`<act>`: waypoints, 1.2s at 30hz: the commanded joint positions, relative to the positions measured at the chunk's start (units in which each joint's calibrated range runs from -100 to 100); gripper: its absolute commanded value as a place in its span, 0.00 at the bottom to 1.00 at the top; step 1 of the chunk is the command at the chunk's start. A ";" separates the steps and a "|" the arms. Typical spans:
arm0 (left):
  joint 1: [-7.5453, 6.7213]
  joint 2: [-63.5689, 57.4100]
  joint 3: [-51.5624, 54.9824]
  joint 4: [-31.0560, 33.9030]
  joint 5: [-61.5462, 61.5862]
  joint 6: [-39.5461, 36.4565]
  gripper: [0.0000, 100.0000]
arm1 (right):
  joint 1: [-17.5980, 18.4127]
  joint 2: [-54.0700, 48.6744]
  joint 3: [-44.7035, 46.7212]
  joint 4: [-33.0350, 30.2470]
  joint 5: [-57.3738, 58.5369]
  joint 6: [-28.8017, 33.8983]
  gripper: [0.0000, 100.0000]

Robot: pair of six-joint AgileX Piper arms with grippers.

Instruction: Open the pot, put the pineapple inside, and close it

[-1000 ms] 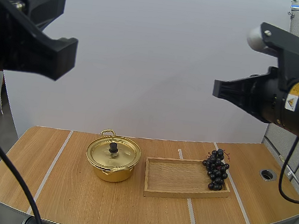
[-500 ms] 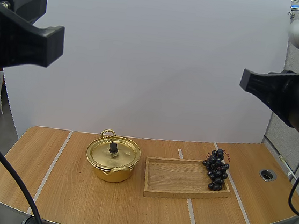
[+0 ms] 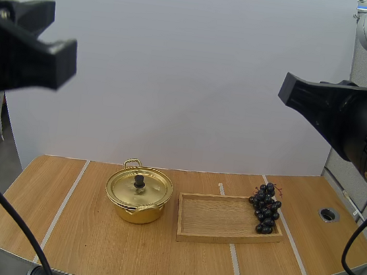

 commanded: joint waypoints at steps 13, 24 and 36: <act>1.07 -6.39 24.77 5.01 -22.18 -8.45 0.00 | -0.52 -0.40 19.20 0.86 -21.02 -3.94 0.00; 1.39 -6.39 52.04 5.01 -64.50 -8.43 0.00 | 0.58 -0.40 44.97 0.86 -53.26 -11.42 0.00; 1.39 -6.39 65.73 5.01 -71.17 -8.43 0.00 | 1.44 -0.40 51.21 0.86 -53.26 -11.42 0.00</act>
